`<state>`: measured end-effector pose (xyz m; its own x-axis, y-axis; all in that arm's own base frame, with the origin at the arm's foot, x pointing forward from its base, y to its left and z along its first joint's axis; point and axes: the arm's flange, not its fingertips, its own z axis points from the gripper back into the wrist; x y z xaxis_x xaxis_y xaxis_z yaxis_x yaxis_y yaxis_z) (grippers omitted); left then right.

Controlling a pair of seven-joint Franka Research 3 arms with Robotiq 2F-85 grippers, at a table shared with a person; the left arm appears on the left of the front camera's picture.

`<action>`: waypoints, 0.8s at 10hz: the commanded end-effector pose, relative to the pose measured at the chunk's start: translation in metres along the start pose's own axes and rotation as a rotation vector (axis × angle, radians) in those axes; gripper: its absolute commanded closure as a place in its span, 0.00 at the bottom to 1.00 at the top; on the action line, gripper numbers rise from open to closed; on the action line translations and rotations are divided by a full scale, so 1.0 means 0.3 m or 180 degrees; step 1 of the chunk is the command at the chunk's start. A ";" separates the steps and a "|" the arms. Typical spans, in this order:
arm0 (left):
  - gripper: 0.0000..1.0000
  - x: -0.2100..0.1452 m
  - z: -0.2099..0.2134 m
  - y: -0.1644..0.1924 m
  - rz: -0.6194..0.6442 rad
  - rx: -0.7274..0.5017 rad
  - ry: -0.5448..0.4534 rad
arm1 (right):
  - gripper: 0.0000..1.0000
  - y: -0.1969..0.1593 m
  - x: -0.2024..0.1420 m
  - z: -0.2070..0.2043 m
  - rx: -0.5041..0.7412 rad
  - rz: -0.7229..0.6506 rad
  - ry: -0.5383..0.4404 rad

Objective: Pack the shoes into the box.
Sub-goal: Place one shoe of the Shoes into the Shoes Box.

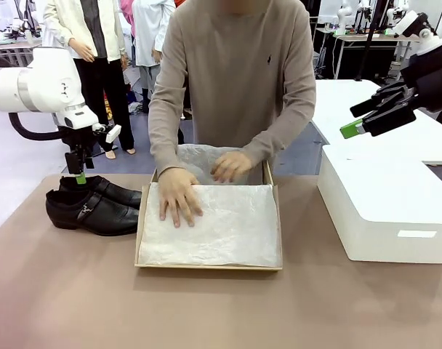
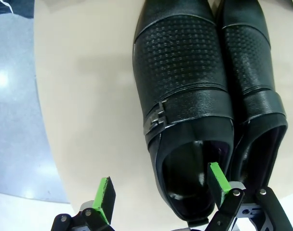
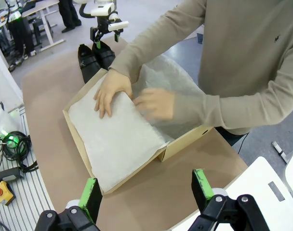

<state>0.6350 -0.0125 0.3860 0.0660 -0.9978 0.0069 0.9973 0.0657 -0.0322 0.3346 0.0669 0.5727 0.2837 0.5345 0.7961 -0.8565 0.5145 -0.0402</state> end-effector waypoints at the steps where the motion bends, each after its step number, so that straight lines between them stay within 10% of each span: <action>1: 0.00 -0.012 -0.012 0.023 -0.0042 0.0079 0.0050 | 0.00 -0.008 0.001 -0.004 0.0048 0.0047 -0.0062; 8: 0.00 -0.019 -0.013 0.075 -0.0140 0.0055 0.0035 | 0.00 -0.008 0.001 -0.004 0.0048 0.0047 -0.0062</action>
<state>0.6507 -0.0081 0.3816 0.0403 -0.9991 0.0133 0.9991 0.0402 -0.0109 0.3346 0.0669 0.5727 0.2838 0.5346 0.7961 -0.8565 0.5145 -0.0402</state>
